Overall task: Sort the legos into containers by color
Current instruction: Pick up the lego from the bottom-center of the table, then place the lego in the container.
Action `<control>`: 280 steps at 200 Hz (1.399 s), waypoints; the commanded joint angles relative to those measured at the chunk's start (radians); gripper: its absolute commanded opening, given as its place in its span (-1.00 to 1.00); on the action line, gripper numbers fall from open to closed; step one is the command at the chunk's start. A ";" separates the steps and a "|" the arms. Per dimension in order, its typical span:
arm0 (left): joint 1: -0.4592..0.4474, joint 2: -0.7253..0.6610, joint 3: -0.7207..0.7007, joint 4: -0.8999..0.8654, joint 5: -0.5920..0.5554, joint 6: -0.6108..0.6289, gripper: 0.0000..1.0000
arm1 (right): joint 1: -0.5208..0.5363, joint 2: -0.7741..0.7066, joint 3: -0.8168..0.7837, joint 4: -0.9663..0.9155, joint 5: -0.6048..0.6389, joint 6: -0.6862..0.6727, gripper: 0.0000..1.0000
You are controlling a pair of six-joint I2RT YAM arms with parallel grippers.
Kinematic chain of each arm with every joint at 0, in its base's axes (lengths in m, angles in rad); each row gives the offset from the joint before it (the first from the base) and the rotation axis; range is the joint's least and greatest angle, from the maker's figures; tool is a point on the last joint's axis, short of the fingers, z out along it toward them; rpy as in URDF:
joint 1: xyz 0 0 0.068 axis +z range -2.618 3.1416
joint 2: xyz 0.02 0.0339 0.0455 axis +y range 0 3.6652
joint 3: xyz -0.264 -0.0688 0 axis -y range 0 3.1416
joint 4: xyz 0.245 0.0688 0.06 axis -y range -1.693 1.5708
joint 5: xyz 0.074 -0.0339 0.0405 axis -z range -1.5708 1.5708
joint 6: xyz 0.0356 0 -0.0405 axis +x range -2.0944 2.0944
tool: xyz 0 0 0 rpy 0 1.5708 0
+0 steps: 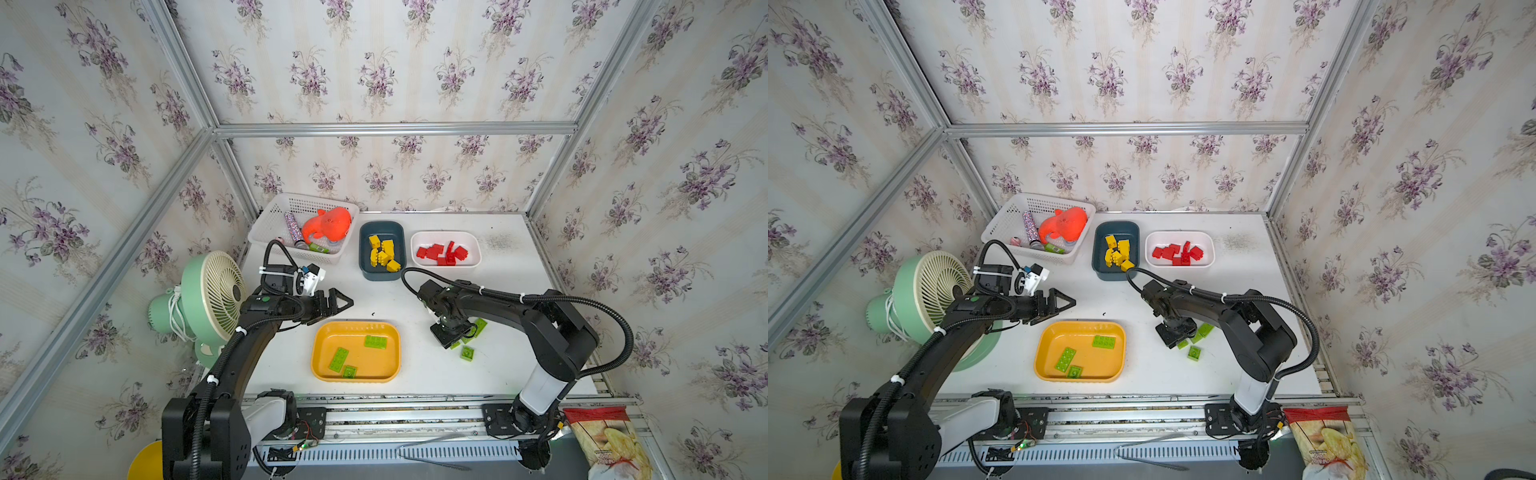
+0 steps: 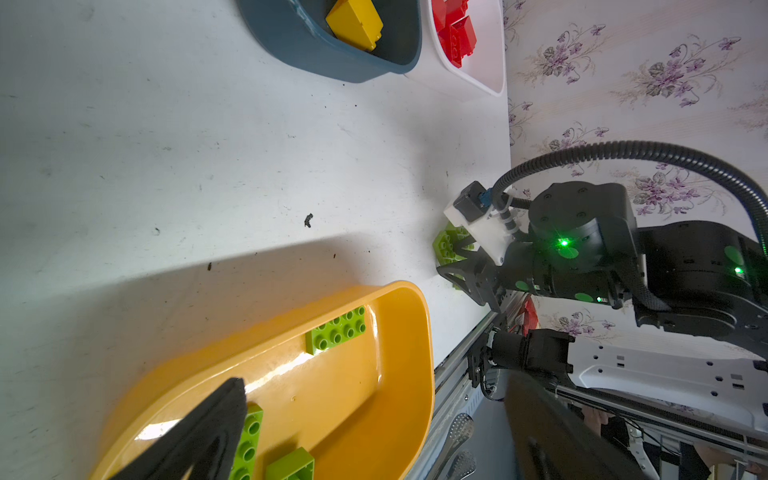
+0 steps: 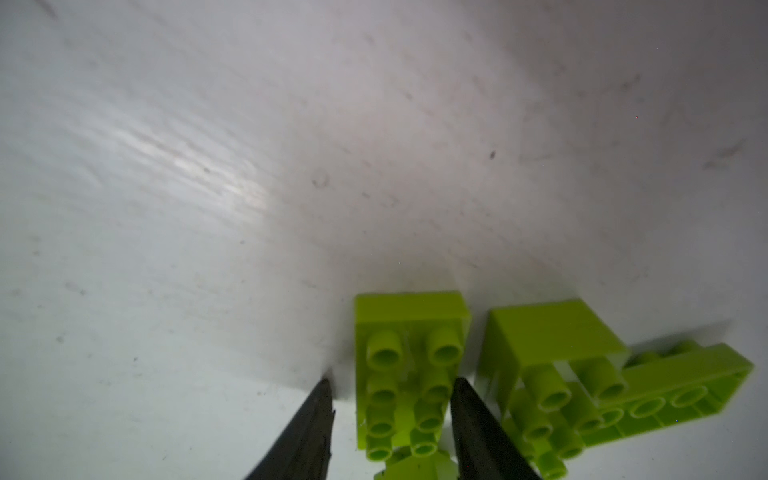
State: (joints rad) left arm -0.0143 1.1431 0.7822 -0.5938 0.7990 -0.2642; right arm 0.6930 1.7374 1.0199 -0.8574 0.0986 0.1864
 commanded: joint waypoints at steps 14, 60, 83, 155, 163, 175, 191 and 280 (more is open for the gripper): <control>-0.001 0.004 0.011 -0.003 0.019 0.020 0.99 | 0.002 0.004 -0.010 0.014 0.004 0.011 -0.21; -0.001 0.000 0.023 -0.005 0.017 0.011 0.99 | 0.002 -0.073 0.037 -0.003 -0.022 -0.042 -0.41; 0.000 -0.010 0.020 -0.005 0.020 0.000 0.99 | 0.025 -0.138 0.095 0.019 -0.118 -0.082 -0.40; -0.001 -0.096 0.005 -0.030 -0.034 -0.038 0.99 | 0.300 -0.107 0.217 0.271 -0.406 -0.164 -0.41; -0.001 -0.101 0.002 -0.038 -0.036 -0.036 0.99 | 0.326 -0.097 0.207 0.311 -0.416 -0.171 -0.40; 0.000 -0.113 -0.009 -0.044 -0.041 -0.043 0.99 | 0.355 -0.080 0.198 0.349 -0.424 -0.180 -0.40; -0.001 -0.136 -0.022 -0.055 -0.062 -0.050 0.99 | 0.378 -0.049 0.200 0.354 -0.398 -0.209 -0.40; 0.000 -0.164 -0.052 -0.069 -0.067 -0.069 0.99 | 0.364 -0.039 0.178 0.371 -0.329 -0.217 0.14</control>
State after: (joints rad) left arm -0.0147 0.9756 0.7242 -0.6647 0.7189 -0.3283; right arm 1.0817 1.7607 1.2179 -0.5083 -0.2512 -0.0418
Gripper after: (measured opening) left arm 0.994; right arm 0.547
